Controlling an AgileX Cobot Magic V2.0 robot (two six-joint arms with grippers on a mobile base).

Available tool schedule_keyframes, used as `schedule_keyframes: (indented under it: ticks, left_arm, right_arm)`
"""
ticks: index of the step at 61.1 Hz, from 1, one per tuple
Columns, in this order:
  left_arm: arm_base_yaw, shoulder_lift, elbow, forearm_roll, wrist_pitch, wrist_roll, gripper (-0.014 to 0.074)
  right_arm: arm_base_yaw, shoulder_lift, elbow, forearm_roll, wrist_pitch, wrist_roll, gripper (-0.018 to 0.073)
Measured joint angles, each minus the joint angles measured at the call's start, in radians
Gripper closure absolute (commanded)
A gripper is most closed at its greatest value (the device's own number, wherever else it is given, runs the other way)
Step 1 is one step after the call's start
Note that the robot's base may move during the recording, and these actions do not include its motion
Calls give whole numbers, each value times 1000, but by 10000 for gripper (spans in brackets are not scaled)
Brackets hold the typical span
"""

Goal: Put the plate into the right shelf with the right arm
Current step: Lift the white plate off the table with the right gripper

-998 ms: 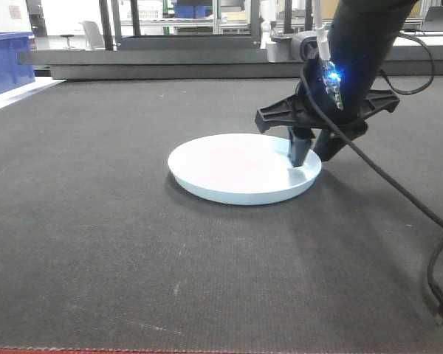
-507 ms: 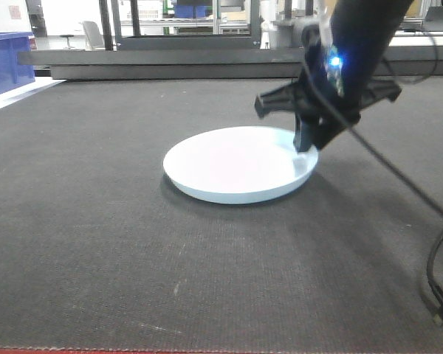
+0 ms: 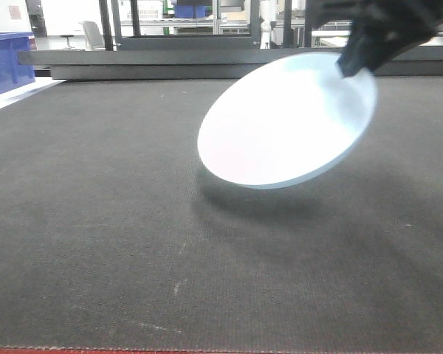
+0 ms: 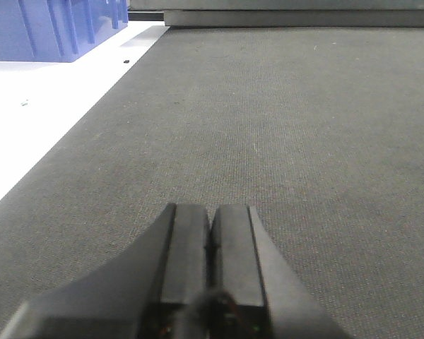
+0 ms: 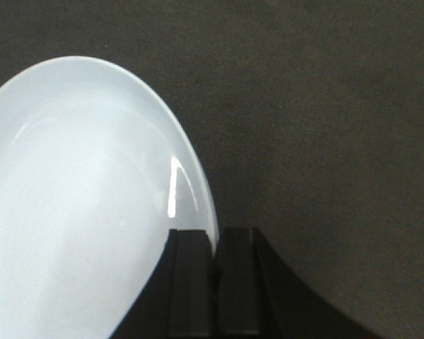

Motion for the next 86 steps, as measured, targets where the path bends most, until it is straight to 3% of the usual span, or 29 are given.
schedule_keyframes:
  ticks: [22, 49, 64, 86]
  left_arm:
    - [0, 0, 0, 0, -2, 0, 643]
    - [0, 0, 0, 0, -2, 0, 643]
    - [0, 0, 0, 0, -2, 0, 643]
    - [0, 0, 0, 0, -2, 0, 643]
  right_arm:
    - [0, -454, 266, -48, -79, -1, 534]
    - [0, -887, 303, -100, -102, -2, 534]
    - [0, -1017, 303, -100, -135, -2, 534]
    - [0, -1033, 303, -100, -155, -2, 534]
